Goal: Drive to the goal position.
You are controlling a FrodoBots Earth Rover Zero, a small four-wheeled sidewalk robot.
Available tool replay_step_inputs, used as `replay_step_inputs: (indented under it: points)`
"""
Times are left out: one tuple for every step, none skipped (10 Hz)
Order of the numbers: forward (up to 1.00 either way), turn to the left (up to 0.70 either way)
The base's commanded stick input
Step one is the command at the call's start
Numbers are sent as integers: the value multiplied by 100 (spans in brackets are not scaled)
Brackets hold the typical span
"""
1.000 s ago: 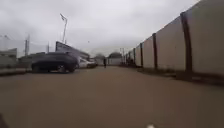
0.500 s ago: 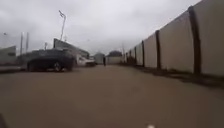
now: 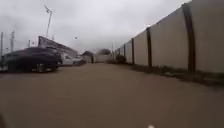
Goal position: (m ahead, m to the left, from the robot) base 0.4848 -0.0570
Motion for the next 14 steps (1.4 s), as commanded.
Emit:
replay_step_inputs:
  points:
    - [100, 0]
    - [100, 0]
    - [100, 0]
    - [100, 7]
    - [100, 25]
    - [100, 27]
    - [100, 27]
    - [100, 0]
    - [100, 0]
    - [100, 0]
    - [100, 0]
    - [100, 0]
    - [100, 0]
    - [100, 0]
